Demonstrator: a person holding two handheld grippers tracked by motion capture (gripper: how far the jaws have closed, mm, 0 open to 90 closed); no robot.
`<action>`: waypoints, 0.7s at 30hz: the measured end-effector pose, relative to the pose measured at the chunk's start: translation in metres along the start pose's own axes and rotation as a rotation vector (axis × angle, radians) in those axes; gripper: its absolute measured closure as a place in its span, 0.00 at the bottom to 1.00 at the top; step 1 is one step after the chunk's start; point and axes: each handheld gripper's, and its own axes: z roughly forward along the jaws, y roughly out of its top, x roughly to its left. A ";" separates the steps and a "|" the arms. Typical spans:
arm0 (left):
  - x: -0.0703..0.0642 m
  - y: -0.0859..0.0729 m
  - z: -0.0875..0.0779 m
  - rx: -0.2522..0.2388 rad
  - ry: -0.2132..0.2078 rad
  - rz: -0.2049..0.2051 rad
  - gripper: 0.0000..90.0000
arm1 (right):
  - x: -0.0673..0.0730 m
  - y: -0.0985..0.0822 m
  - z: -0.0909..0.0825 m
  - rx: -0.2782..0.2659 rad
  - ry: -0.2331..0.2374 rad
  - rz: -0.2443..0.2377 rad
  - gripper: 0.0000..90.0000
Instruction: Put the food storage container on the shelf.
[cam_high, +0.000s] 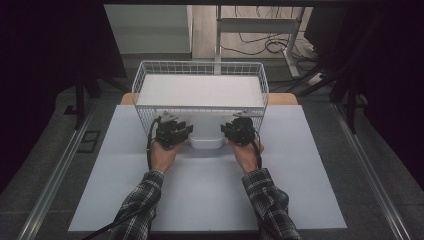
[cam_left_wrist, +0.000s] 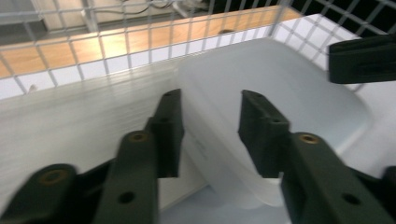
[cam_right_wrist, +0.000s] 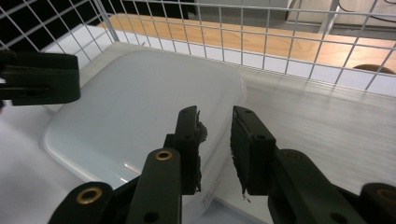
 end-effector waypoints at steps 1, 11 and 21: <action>-0.001 -0.001 -0.003 -0.005 -0.002 0.010 0.57 | 0.001 0.000 -0.005 -0.006 0.003 -0.019 0.81; -0.015 -0.019 -0.045 -0.018 -0.042 0.108 0.19 | 0.006 -0.009 -0.035 -0.037 0.093 -0.063 0.99; -0.027 -0.055 -0.085 -0.001 -0.079 0.104 0.03 | 0.021 -0.025 -0.054 -0.011 0.181 -0.102 0.98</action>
